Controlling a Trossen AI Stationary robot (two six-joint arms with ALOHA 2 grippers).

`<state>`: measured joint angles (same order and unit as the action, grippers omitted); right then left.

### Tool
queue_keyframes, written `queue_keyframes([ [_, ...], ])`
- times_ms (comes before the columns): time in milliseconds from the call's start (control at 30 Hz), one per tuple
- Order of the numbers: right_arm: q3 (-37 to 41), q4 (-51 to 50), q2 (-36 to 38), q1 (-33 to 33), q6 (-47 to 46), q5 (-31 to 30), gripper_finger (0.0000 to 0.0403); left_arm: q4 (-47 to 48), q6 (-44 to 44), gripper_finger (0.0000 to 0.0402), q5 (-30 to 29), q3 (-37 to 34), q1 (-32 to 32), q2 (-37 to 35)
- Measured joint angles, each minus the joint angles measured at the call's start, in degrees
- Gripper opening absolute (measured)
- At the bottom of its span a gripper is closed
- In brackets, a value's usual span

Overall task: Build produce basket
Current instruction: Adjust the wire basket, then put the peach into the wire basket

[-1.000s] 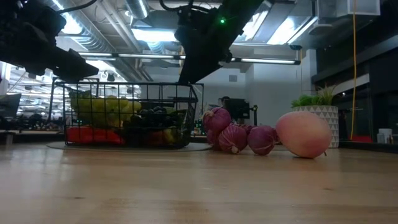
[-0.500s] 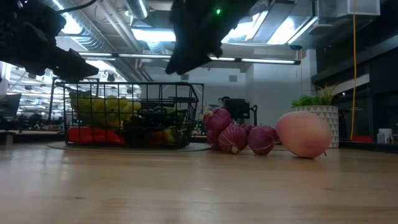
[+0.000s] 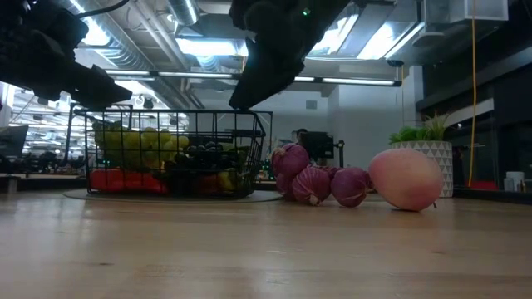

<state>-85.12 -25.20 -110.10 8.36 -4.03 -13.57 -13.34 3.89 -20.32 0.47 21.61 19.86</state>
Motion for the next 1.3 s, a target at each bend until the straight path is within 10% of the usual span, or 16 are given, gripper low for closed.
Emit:
queue_keyframes([
  [767, 0.1, 0.0, -0.9, -1.4, -0.8, 0.8, 0.0220, 0.0, 0.0, 0.0225, 0.0, 0.0, 0.0, 0.0],
  [1300, -15.3, -64.1, -0.8, 5.2, -24.9, -3.7, 0.0220, 0.0, 0.0, 0.0225, 0.0, 0.0, 0.0, 0.0],
])
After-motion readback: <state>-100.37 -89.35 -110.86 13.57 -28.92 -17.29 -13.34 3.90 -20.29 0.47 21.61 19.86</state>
